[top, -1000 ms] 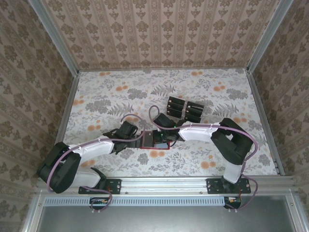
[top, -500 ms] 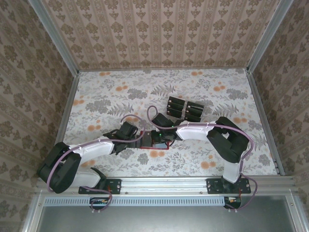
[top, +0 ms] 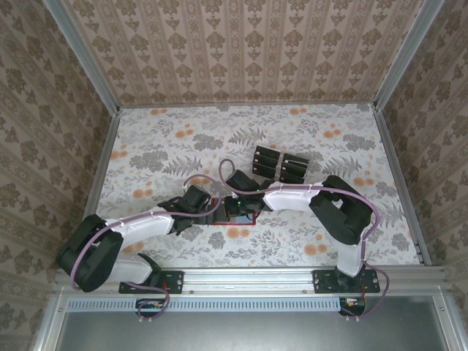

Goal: Put the credit cards into the card holder
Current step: Insert the credit card into the card slot.

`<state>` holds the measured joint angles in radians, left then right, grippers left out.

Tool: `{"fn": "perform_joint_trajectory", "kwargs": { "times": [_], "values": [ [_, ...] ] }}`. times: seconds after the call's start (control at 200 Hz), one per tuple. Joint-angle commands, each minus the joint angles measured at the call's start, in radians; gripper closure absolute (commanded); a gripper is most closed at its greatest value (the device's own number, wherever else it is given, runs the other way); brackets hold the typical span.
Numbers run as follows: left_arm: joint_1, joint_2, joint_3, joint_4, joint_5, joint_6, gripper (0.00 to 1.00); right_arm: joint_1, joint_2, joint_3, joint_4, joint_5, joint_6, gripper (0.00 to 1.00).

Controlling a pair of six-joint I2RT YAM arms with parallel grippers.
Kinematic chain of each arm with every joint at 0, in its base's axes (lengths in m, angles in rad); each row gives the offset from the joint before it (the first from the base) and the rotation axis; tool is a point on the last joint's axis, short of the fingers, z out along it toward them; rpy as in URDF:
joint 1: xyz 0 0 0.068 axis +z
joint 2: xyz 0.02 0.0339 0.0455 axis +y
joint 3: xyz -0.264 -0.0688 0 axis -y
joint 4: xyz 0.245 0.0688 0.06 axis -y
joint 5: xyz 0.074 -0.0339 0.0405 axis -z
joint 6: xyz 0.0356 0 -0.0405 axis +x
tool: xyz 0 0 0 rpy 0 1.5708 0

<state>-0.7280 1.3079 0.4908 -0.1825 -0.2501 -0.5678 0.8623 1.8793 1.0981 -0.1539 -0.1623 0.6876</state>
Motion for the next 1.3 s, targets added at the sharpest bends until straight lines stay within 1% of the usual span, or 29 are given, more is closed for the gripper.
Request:
{"fn": "perform_joint_trajectory", "kwargs": {
  "times": [0.0, 0.165, 0.26, 0.36, 0.52, 0.8, 0.95, 1.05, 1.09, 1.18, 1.24, 1.295],
  "values": [
    [0.002, -0.061, 0.01, -0.06, 0.022, -0.032, 0.0, 0.003, -0.061, -0.021, 0.02, 0.001, 0.012, 1.0],
    [0.051, -0.131, 0.021, -0.096, 0.005, -0.044, 0.0, -0.007, -0.112, -0.057, 0.025, 0.024, 0.014, 1.0],
    [0.081, -0.124, 0.034, -0.109, -0.001, -0.043, 0.0, -0.012, -0.116, -0.063, 0.017, 0.042, 0.011, 1.0],
    [0.104, -0.085, 0.046, -0.112, 0.005, -0.042, 0.0, -0.014, -0.099, -0.055, 0.002, 0.052, 0.01, 1.0],
    [0.108, -0.019, 0.056, -0.09, 0.023, -0.044, 0.0, -0.015, -0.06, -0.038, -0.004, 0.061, 0.009, 1.0],
    [0.108, -0.002, 0.056, -0.06, 0.035, -0.034, 0.0, -0.015, -0.019, -0.014, 0.026, 0.03, 0.012, 1.0],
    [0.108, -0.017, 0.065, -0.067, 0.043, -0.021, 0.0, -0.015, -0.097, -0.04, 0.042, 0.026, 0.01, 1.0],
    [0.108, -0.043, 0.07, -0.072, 0.052, -0.011, 0.0, -0.017, -0.173, -0.068, 0.018, 0.059, 0.002, 1.0],
    [0.107, -0.053, 0.075, -0.078, 0.057, -0.009, 0.0, -0.023, -0.195, -0.079, -0.001, 0.069, -0.006, 0.93],
    [0.101, -0.082, 0.086, -0.095, 0.065, -0.01, 0.0, -0.043, -0.224, -0.105, -0.034, 0.092, -0.022, 0.71],
    [0.094, -0.105, 0.089, -0.101, 0.07, -0.013, 0.0, -0.056, -0.227, -0.117, -0.049, 0.099, -0.033, 0.63],
    [0.089, -0.121, 0.095, -0.112, 0.068, -0.015, 0.0, -0.069, -0.224, -0.125, -0.055, 0.098, -0.044, 0.59]
  ]
}}
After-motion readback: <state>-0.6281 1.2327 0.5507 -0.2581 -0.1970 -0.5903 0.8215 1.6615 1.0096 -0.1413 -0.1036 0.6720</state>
